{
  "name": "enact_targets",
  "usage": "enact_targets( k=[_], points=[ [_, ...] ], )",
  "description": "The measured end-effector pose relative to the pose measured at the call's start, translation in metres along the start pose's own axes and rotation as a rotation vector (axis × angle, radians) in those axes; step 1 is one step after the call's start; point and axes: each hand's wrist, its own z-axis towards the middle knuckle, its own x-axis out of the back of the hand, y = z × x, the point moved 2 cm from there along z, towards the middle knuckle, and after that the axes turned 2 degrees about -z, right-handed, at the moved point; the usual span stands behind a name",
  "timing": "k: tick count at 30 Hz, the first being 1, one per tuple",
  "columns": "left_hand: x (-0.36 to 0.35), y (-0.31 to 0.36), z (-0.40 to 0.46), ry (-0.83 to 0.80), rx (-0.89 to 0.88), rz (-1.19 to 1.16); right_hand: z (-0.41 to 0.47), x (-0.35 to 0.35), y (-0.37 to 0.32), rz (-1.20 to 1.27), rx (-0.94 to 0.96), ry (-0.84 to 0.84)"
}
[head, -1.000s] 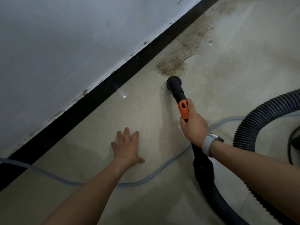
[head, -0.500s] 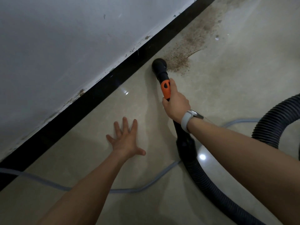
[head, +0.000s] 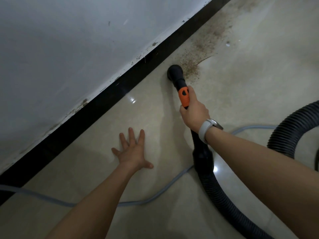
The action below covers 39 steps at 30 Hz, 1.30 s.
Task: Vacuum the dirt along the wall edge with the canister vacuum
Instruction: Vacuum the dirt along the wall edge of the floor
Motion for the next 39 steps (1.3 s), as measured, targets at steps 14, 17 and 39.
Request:
enact_targets(
  k=[14, 17, 39],
  points=[
    [-0.006, 0.000, -0.009, 0.032, 0.025, -0.010, -0.065, 0.011, 0.053, -0.015, -0.166, 0.046],
    [-0.006, -0.002, -0.011, 0.041, 0.014, -0.006, -0.064, 0.003, 0.043, -0.041, -0.099, 0.027],
    [0.004, 0.009, 0.004, -0.023, -0.013, 0.039, 0.034, -0.005, -0.023, 0.121, 0.044, -0.106]
  ],
)
